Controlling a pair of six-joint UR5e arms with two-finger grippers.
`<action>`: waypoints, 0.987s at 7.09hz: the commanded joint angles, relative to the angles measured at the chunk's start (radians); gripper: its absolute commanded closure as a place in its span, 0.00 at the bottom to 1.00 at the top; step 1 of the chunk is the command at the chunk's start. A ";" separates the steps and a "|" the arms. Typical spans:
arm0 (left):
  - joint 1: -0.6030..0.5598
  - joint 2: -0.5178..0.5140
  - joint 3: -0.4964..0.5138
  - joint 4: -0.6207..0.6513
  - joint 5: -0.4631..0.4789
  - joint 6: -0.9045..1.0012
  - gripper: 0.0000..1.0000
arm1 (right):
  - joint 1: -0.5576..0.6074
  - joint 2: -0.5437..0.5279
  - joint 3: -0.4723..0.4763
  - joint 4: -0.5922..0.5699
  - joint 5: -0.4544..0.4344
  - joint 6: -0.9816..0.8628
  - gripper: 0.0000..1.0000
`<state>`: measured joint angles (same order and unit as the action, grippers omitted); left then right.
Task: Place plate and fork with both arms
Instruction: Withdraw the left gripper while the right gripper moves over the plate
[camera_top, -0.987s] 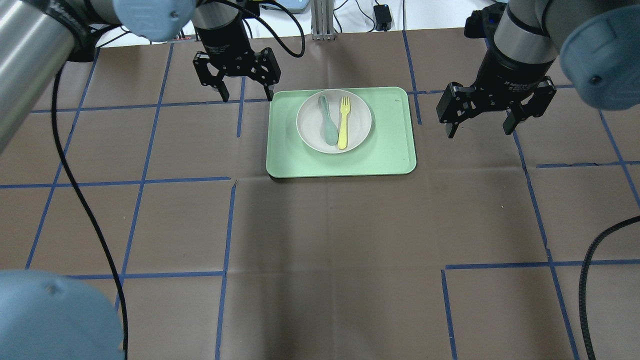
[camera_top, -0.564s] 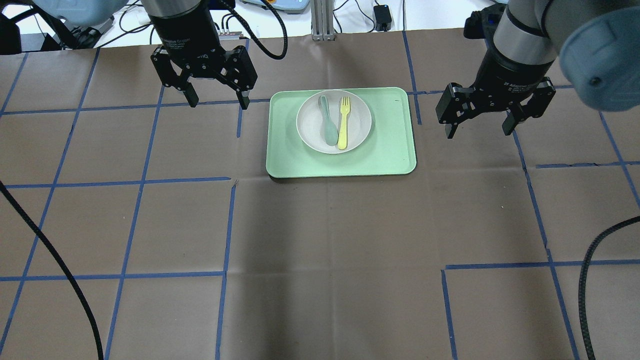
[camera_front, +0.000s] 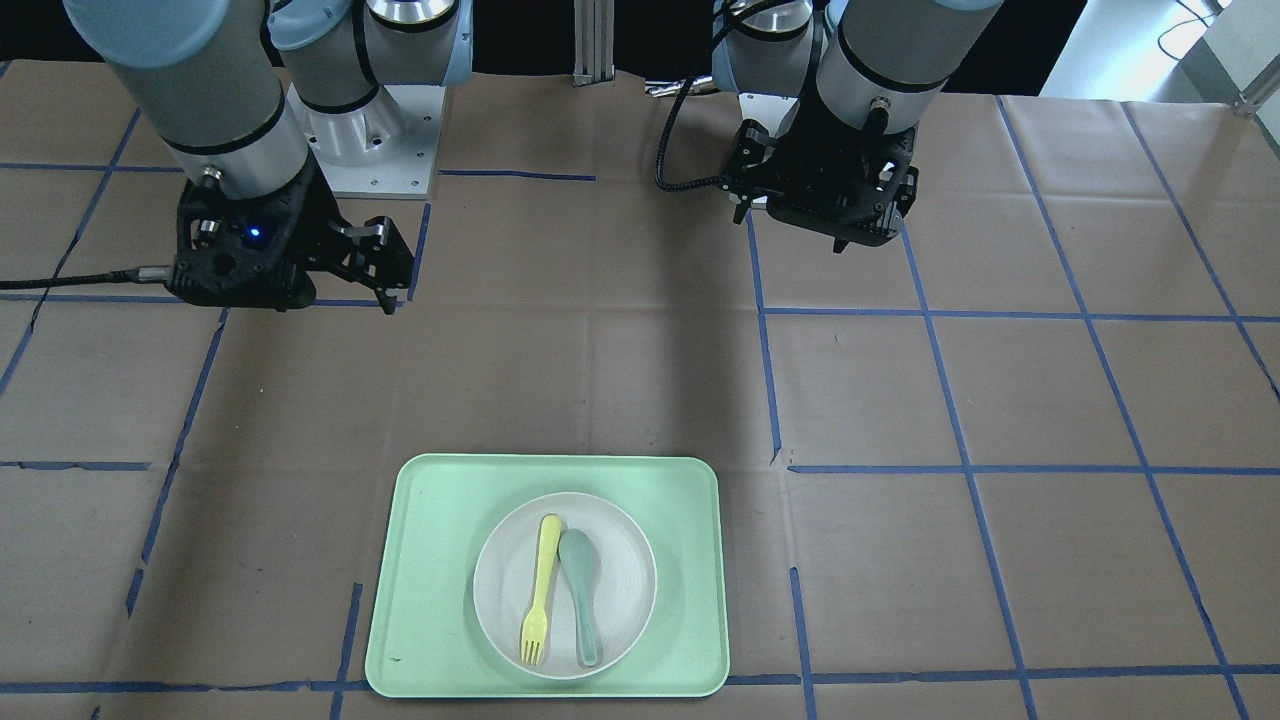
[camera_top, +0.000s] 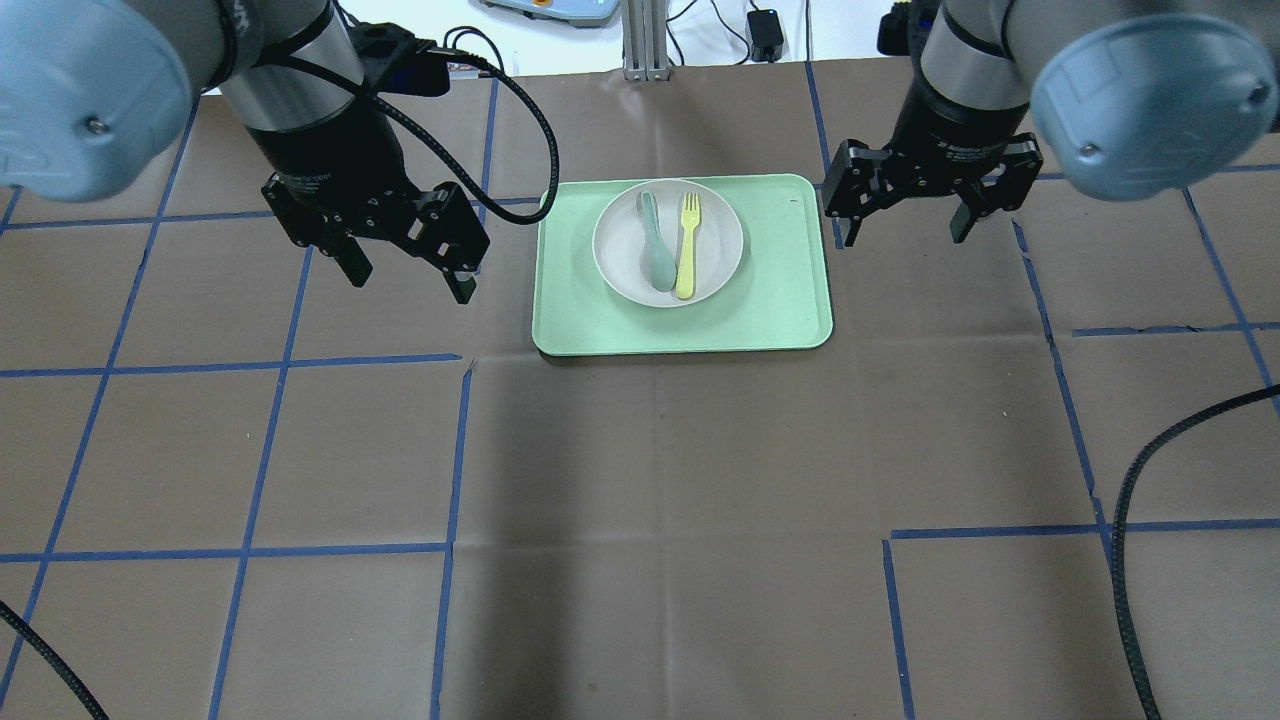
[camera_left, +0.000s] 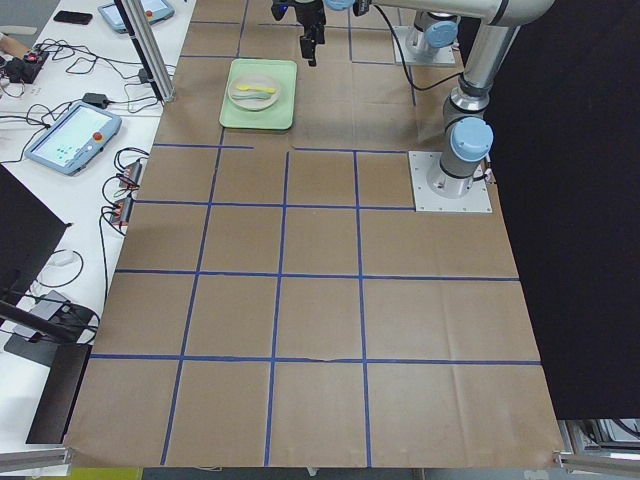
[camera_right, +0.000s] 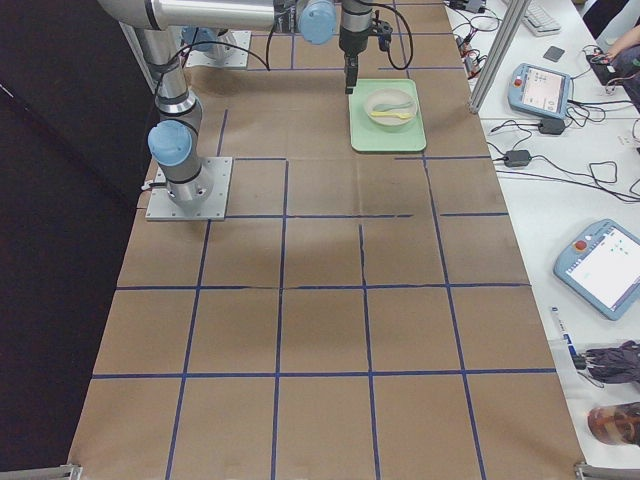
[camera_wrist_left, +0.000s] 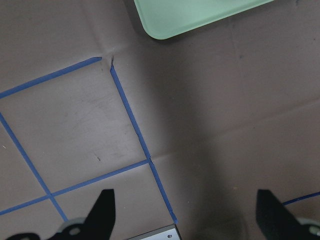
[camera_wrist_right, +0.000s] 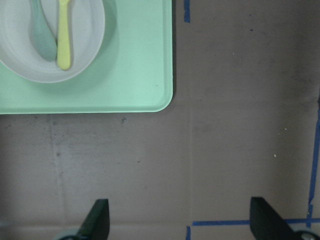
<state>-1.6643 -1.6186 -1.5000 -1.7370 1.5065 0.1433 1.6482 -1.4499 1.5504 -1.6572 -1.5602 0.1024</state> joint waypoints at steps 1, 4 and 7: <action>0.032 0.020 -0.038 0.034 0.000 -0.047 0.00 | 0.111 0.168 -0.152 -0.027 0.002 0.132 0.00; 0.046 0.031 -0.043 0.043 0.004 -0.083 0.00 | 0.208 0.368 -0.349 -0.027 0.003 0.226 0.00; 0.049 0.026 -0.052 0.054 0.047 -0.114 0.00 | 0.216 0.477 -0.386 -0.076 -0.006 0.238 0.00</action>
<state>-1.6170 -1.5893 -1.5489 -1.6905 1.5484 0.0347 1.8628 -1.0093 1.1719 -1.7145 -1.5621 0.3377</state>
